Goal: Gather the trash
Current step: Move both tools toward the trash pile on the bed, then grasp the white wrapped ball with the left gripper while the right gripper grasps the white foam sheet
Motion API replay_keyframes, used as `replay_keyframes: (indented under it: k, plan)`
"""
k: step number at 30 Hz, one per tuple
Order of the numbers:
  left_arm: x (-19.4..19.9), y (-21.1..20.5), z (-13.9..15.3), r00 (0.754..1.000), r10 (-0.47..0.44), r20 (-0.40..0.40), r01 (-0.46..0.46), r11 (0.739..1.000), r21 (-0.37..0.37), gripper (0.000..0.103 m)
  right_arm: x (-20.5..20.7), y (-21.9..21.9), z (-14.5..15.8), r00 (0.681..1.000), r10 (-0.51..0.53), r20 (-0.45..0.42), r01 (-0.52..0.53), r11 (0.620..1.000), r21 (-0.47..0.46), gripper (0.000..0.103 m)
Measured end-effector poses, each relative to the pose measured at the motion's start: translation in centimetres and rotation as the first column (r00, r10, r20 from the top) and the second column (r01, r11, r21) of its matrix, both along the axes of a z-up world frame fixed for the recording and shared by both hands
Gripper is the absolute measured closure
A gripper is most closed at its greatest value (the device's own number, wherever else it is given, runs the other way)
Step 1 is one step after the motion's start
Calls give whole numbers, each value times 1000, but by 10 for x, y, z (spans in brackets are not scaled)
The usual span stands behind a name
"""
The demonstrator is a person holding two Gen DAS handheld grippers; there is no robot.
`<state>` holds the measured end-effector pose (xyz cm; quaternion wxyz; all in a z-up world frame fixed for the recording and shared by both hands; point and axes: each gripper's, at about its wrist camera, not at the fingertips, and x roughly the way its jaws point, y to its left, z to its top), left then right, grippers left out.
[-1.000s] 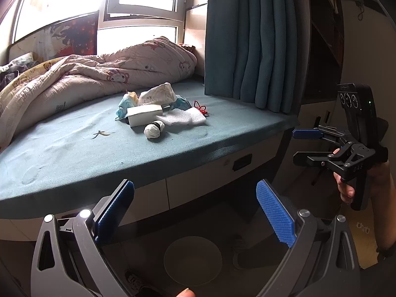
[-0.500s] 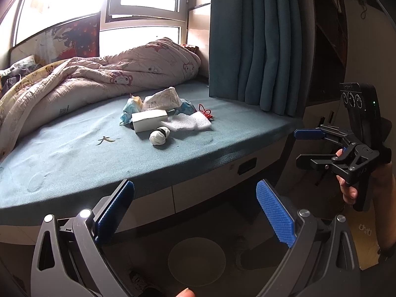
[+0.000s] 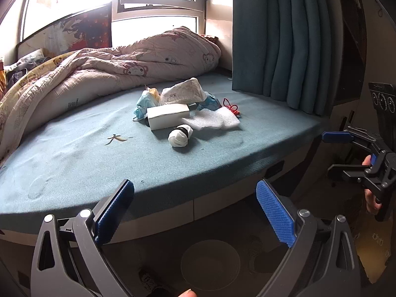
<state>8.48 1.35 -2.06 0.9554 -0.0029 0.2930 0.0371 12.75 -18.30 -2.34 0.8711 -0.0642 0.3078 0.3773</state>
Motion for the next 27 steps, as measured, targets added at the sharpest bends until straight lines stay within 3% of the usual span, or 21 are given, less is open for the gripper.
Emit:
replay_keyframes:
  k: [11,12,14,17,21,23,27]
  plan:
    - [102,33,-17,999,0,-51,-4,998,-70,7,44,8,0,1000,-17,-8,17,1000,-10,5]
    - [109,36,-19,998,11,-54,-15,998,-63,10,48,8,-1,1000,-21,-11,21,1000,-12,5]
    - [123,37,-25,997,25,-74,-29,998,-52,34,55,9,-4,999,-28,-17,28,999,-16,5]
    - [142,41,-34,991,36,-125,-39,999,-20,53,62,11,-8,999,-31,-27,30,999,-24,5]
    - [146,46,-37,993,13,-119,-19,999,-47,59,67,15,-11,999,-28,-30,27,999,-30,5]
    - [146,48,-37,994,4,-110,-9,999,-50,74,69,17,-13,999,-28,-37,27,999,-27,5]
    - [135,54,-33,997,-9,-81,2,996,-85,77,79,26,-17,997,-32,-64,31,999,-23,5]
